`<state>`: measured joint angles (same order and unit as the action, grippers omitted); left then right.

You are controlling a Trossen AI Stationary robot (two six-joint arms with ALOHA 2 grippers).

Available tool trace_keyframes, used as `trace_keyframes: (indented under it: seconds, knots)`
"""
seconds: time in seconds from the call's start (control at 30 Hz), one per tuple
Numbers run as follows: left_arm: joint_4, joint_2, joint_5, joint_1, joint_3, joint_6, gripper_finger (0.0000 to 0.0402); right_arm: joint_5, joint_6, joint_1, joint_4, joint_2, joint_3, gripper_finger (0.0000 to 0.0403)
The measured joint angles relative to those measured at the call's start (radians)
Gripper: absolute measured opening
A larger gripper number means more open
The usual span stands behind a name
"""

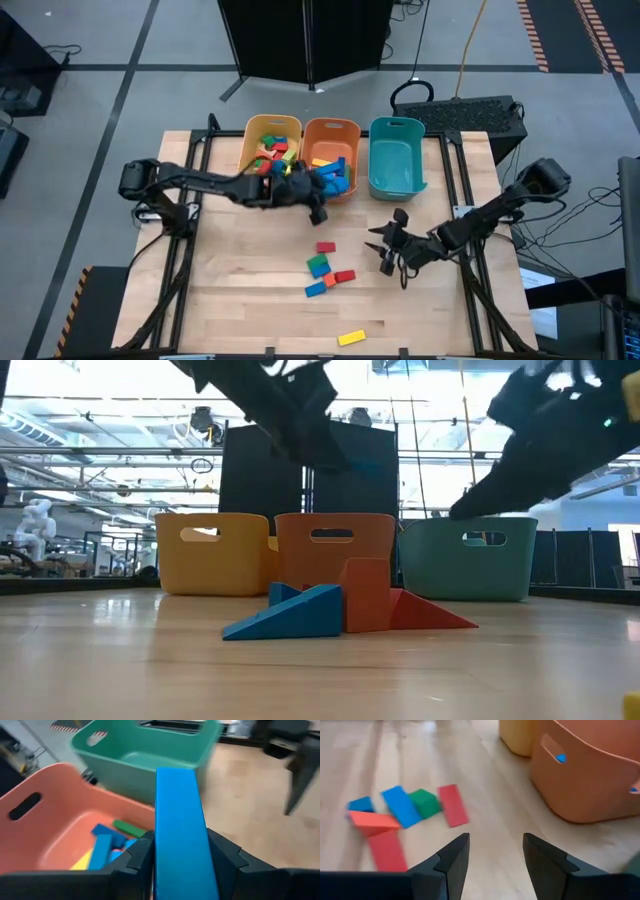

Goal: Sort blocks by size
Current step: Put the blue rectangle block into the orange bin, then put the yellow rectangle block into the orange bin

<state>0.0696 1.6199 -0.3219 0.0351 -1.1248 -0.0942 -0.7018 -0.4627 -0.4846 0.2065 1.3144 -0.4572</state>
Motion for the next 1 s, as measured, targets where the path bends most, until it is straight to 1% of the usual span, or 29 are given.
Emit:
trace_keyframes:
  seconds: [0.13, 0.37, 0.5, 0.7, 0.83, 1.0]
  knots:
    - [0.0, 0.0, 0.047, 0.094, 0.0, 0.003, 0.013, 0.001, 0.004, 0.041, 0.01, 0.0, 0.019, 0.0174]
    - [0.004, 0.019, 0.2, 0.222, 0.001, -0.005, 0.013, 0.001, 0.065, 0.077, 0.042, 0.0, 0.02, 0.0174]
    - [-0.004, 0.028, 0.221, 0.262, 0.0, -0.005, 0.013, 0.001, 0.068, 0.087, 0.055, 0.0, 0.02, 0.0174]
    - [-0.004, 0.037, 0.221, 0.279, 0.0, -0.004, 0.0132, 0.002, 0.067, 0.091, 0.055, 0.0, 0.02, 0.0174]
    - [-0.008, 0.056, 0.224, 0.279, 0.0, 0.018, 0.0153, 0.0, 0.106, 0.091, 0.055, 0.0, 0.02, 0.0174]
    - [-0.018, 0.08, 0.225, 0.284, 0.0, 0.04, 0.0206, -0.003, 0.132, 0.105, 0.077, 0.0, 0.019, 0.0174]
